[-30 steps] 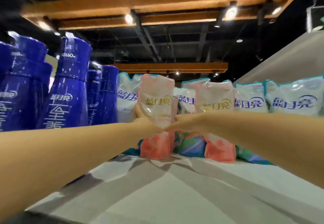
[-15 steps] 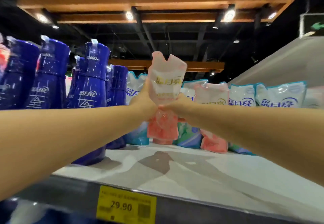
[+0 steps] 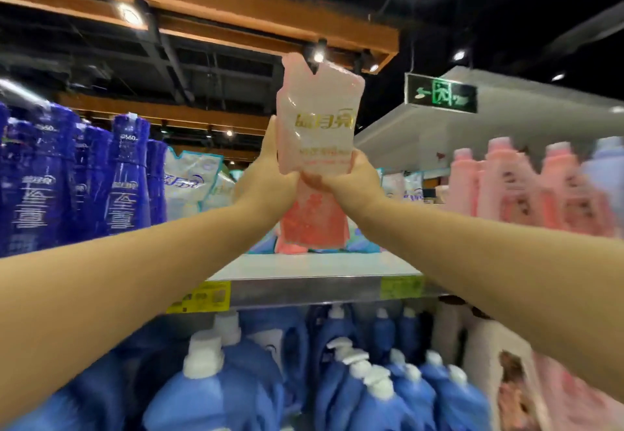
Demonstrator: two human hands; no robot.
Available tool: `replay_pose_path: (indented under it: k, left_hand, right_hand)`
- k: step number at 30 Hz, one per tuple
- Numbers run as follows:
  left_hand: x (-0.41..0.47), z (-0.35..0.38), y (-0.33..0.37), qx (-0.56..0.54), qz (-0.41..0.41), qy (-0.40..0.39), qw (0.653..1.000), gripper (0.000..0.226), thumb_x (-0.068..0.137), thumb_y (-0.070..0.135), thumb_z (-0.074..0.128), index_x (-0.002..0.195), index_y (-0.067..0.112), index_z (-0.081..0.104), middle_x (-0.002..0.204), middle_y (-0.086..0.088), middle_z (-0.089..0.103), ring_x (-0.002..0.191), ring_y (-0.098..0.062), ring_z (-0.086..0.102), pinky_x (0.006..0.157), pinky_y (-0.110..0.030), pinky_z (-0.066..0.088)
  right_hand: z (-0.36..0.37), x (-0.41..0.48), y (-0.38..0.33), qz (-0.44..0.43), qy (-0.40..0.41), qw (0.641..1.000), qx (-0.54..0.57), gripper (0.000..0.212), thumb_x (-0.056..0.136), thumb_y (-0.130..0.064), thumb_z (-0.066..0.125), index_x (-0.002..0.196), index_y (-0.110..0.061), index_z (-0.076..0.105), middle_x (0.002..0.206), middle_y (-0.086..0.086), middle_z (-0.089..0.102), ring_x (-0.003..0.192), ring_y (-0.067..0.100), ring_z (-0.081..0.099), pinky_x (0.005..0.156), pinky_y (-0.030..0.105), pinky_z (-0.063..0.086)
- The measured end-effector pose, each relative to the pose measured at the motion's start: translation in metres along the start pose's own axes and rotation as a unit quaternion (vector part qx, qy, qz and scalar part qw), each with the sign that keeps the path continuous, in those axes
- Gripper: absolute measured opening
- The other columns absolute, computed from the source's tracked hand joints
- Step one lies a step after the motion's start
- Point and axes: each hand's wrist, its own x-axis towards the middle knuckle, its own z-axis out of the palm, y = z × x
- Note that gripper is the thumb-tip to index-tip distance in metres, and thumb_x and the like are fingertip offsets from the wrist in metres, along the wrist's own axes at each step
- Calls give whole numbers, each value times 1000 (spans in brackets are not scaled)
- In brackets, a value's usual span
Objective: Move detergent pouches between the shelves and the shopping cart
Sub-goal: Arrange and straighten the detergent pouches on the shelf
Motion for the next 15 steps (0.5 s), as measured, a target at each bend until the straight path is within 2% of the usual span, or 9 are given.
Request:
replay_pose_path:
  k: [2, 4, 7, 11, 13, 15]
  left_hand:
    - [-24, 20, 25, -51, 12, -20, 998, 81, 81, 32, 56, 143, 49, 8, 104, -17, 67, 91, -39, 63, 82, -48, 51]
    - [-50, 41, 53, -111, 25, -51, 992, 82, 72, 41, 55, 138, 57, 9, 105, -9, 68, 89, -34, 65, 81, -49, 53]
    - [-95, 81, 101, -151, 45, -93, 983, 79, 83, 32, 58, 141, 54, 9, 97, -2, 66, 86, -23, 66, 82, -43, 53]
    - [-177, 156, 168, -199, 68, -134, 968, 75, 89, 26, 57, 143, 48, 11, 92, -6, 67, 80, -24, 66, 79, -40, 54]
    - [-229, 201, 207, -227, 74, -167, 957, 75, 89, 27, 58, 143, 49, 11, 90, -12, 68, 76, -24, 66, 78, -41, 53]
    - [-286, 251, 245, -259, 72, -198, 943, 76, 87, 29, 58, 143, 49, 12, 90, -8, 67, 79, -24, 66, 80, -41, 52]
  right_hand:
    - [-39, -23, -8, 1, 32, 999, -40, 71, 68, -24, 83, 127, -16, 45, 101, -6, 62, 96, 14, 62, 89, 34, 53]
    - [-82, -48, -13, 7, 58, 996, -71, 72, 66, -27, 84, 126, -18, 46, 109, -2, 64, 98, 17, 63, 88, 39, 54]
    - [-152, -96, -15, 14, 91, 992, -81, 69, 68, -24, 83, 126, -17, 45, 112, -1, 64, 101, 16, 63, 91, 41, 53]
    - [-260, -182, -11, 34, 172, 979, -105, 66, 69, -24, 82, 124, -16, 48, 110, -2, 66, 102, 15, 64, 93, 40, 52]
    - [-323, -232, -8, 48, 219, 967, -123, 60, 69, -23, 82, 119, -17, 48, 105, -5, 66, 98, 11, 64, 91, 35, 52]
    - [-387, -285, -5, 71, 254, 952, -157, 61, 70, -25, 81, 120, -18, 47, 103, -10, 64, 96, 6, 63, 87, 28, 51]
